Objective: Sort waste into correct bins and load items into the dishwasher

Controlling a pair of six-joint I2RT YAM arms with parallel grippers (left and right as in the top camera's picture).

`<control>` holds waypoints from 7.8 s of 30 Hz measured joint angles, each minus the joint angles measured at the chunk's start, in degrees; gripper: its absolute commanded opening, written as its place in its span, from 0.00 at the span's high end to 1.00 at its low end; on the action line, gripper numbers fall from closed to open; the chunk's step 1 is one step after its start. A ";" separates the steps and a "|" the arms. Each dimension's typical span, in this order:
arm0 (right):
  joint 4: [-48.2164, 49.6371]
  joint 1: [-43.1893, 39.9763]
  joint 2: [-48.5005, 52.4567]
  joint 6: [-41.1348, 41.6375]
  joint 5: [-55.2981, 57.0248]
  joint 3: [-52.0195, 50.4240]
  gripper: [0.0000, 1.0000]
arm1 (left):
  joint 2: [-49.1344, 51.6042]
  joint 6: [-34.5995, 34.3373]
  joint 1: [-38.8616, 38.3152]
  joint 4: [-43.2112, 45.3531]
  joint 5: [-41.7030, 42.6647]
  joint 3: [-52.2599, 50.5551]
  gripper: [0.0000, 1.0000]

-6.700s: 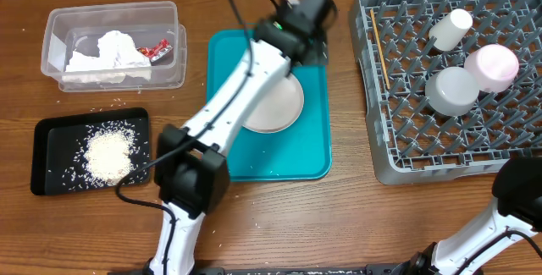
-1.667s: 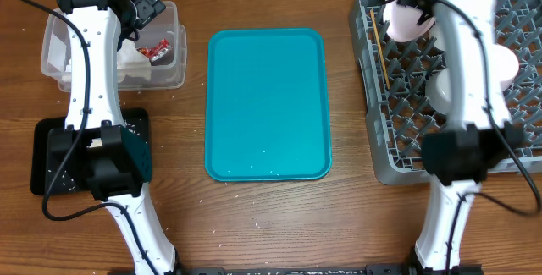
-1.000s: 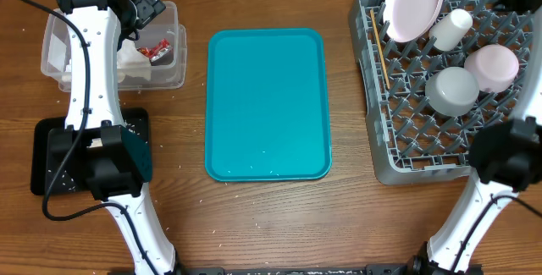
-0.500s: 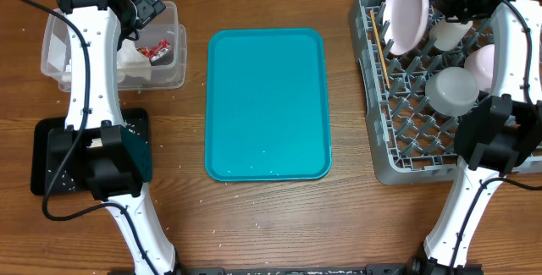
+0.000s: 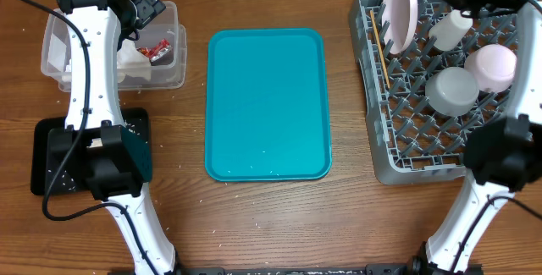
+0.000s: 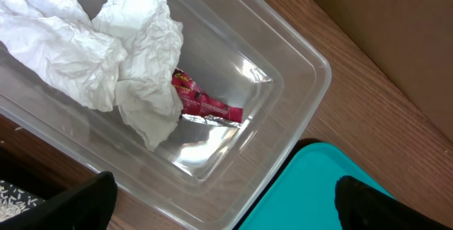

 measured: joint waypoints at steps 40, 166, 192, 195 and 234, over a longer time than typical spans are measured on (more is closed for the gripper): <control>-27.08 18.01 -37.73 -2.16 34.42 -37.77 0.00 | -0.02 0.00 0.00 0.00 0.00 0.00 0.00; 65.57 16.11 -127.25 -13.29 42.62 -140.58 0.00 | 0.00 0.00 0.00 -0.02 0.00 0.00 0.00; 65.57 16.13 -127.25 -13.27 42.64 -140.58 0.00 | -0.02 1.57 0.00 -3.43 -0.11 0.07 0.00; 65.59 16.11 -127.25 -13.29 42.62 -140.58 0.00 | -0.24 4.55 -0.15 -9.03 -1.36 0.04 0.00; 65.51 16.11 -127.25 -13.27 42.64 -140.58 0.00 | -76.30 21.70 -3.02 60.06 0.39 -109.94 0.00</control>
